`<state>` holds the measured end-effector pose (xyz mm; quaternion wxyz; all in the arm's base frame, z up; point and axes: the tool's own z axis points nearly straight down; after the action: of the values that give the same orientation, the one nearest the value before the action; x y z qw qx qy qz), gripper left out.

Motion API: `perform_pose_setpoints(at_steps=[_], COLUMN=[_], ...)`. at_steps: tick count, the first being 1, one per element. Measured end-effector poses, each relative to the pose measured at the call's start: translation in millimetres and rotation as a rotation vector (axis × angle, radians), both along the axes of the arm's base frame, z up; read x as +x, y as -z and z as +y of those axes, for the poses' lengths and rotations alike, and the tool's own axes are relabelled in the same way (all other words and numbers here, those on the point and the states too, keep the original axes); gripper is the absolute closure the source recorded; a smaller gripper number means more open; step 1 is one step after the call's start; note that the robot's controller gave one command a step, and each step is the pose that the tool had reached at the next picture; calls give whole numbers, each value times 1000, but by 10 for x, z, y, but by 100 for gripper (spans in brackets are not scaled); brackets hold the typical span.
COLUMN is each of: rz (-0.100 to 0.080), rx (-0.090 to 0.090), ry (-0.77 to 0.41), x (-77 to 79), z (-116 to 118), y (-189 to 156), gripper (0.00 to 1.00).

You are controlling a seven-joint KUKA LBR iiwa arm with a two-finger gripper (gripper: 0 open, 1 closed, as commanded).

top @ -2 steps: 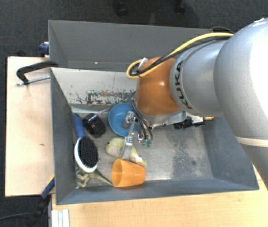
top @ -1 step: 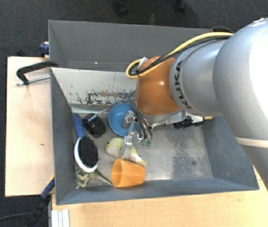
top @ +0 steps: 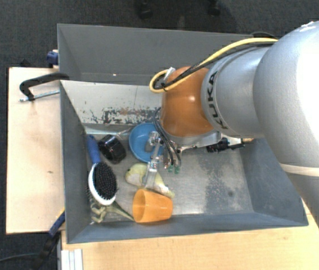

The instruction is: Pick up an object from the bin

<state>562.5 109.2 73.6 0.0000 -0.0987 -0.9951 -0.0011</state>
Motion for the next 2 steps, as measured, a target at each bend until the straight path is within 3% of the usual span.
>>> perform_pose_setpoints(at_steps=[1,2], rz=[-1,-5], rx=[0,1], ry=[-1,-1], x=[5,21], z=[10,12], y=[-14,-51], gripper=[0,100])
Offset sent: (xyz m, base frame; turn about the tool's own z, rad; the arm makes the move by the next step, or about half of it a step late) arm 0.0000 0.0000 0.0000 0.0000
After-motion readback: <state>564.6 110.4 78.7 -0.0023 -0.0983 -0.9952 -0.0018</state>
